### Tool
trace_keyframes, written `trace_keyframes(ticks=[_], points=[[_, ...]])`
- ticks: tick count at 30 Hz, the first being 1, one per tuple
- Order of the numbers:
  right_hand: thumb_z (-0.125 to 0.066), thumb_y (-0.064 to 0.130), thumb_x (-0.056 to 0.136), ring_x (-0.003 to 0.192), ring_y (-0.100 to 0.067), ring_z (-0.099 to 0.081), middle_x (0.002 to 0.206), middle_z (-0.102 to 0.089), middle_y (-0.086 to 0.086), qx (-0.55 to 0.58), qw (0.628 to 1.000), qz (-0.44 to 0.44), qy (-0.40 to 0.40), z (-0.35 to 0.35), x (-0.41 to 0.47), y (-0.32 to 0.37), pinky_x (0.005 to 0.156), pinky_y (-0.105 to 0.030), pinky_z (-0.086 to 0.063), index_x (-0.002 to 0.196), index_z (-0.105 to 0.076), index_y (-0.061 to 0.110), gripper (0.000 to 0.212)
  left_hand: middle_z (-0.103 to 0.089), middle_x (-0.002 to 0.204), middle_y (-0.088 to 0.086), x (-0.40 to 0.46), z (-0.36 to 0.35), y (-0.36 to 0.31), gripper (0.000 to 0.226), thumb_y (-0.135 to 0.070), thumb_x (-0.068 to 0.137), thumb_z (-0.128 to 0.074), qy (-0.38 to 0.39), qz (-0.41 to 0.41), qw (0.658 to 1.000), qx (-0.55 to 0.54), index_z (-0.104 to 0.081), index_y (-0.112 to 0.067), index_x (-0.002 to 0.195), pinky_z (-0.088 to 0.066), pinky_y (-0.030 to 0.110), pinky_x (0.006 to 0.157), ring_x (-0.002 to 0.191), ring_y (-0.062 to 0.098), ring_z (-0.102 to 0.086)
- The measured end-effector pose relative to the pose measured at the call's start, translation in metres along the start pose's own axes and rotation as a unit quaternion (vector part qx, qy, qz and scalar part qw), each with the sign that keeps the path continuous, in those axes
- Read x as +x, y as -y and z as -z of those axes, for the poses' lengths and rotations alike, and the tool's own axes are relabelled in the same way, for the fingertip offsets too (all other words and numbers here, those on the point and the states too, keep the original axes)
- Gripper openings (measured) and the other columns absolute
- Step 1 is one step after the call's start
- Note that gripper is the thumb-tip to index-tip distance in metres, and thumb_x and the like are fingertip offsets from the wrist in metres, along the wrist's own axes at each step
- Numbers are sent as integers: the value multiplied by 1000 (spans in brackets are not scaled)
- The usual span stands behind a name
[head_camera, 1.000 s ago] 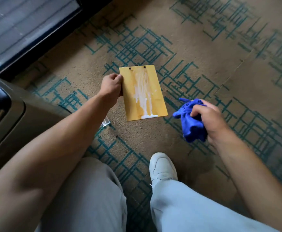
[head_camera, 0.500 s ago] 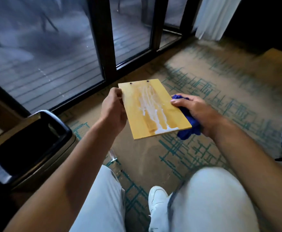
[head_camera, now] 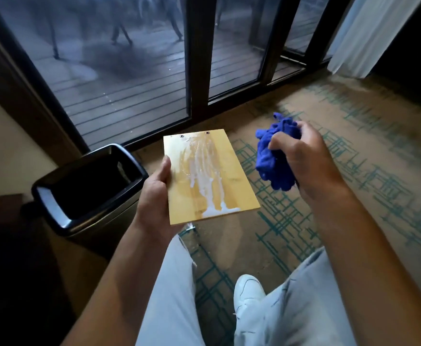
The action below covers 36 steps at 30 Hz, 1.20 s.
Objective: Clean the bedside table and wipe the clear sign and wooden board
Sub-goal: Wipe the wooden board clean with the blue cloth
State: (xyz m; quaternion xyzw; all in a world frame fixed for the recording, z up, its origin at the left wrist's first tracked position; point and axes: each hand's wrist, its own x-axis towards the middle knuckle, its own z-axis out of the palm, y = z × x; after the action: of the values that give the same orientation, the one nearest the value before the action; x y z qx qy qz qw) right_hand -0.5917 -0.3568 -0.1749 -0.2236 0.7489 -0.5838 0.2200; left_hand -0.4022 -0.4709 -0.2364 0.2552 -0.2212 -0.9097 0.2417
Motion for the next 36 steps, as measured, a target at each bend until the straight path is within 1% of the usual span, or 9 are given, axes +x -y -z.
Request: trace_keyframes(ticks=[2,6,10,14,19,24,30,32,36], points=[[-63,20,64,84,-19,-70,98,-73,-2,-26,998,39,30,2,-10,-1,74,-44,-59,109,-61,20,46,-77,100,10,-7,9,7,54,-46,107,-27,-11,5,1000,-21,-67,-14,121,-61,40,60,82,27,-76],[-69,18,76,95,-3,-69,103,-72,11,-142,966,194,93,-4,-40,1,83,-20,-53,118,-61,32,45,-71,123,13,-21,26,20,60,-48,107,-25,-13,-2,995,-98,-68,-12,126,-61,49,78,105,31,-72],[-71,19,76,94,-9,-69,103,-71,10,-160,953,193,169,-27,-80,-11,84,-29,-55,121,-53,34,51,-67,130,14,-35,36,34,60,-50,106,-23,-8,-4,991,-137,-55,-13,141,-60,48,86,115,31,-68],[-73,28,74,88,-7,-68,99,-70,14,-230,944,202,124,-30,-103,-22,80,-24,-52,117,-54,34,47,-58,143,15,-47,36,50,69,-60,103,-20,6,-2,991,-134,-47,-14,148,-49,51,102,129,34,-58],[-72,27,80,94,-25,-62,101,-69,0,-336,886,319,24,-36,-135,-34,84,-42,-48,111,-70,16,33,-56,144,17,-53,27,61,75,-65,100,-21,14,16,990,-138,-45,-13,149,-44,52,107,132,34,-54],[-68,5,76,103,-21,-64,115,-66,4,-272,901,337,25,-21,-150,-36,87,-33,-52,118,-69,15,44,-55,144,20,-55,28,60,75,-63,101,-20,6,32,992,-126,-43,-10,150,-46,53,103,132,36,-54],[-69,21,85,121,-28,-59,130,-64,-6,-332,874,316,159,-23,-167,-41,101,-45,-47,127,-66,11,43,-63,126,32,-61,28,54,84,-67,99,-28,9,89,984,-152,-52,3,139,-60,57,76,105,43,-70],[-63,33,94,129,-26,-54,136,-61,-5,-341,868,309,189,-25,-169,-41,106,-45,-43,130,-65,13,41,-65,120,35,-61,31,52,92,-71,96,-29,16,113,981,-154,-64,10,124,-59,59,79,103,45,-70],[-61,21,96,132,-29,-52,138,-59,-9,-343,863,323,183,-30,-169,-43,111,-47,-39,129,-66,15,34,-69,118,27,-59,35,50,84,-66,99,-27,33,72,986,-147,-74,2,113,-57,56,88,108,42,-69]])
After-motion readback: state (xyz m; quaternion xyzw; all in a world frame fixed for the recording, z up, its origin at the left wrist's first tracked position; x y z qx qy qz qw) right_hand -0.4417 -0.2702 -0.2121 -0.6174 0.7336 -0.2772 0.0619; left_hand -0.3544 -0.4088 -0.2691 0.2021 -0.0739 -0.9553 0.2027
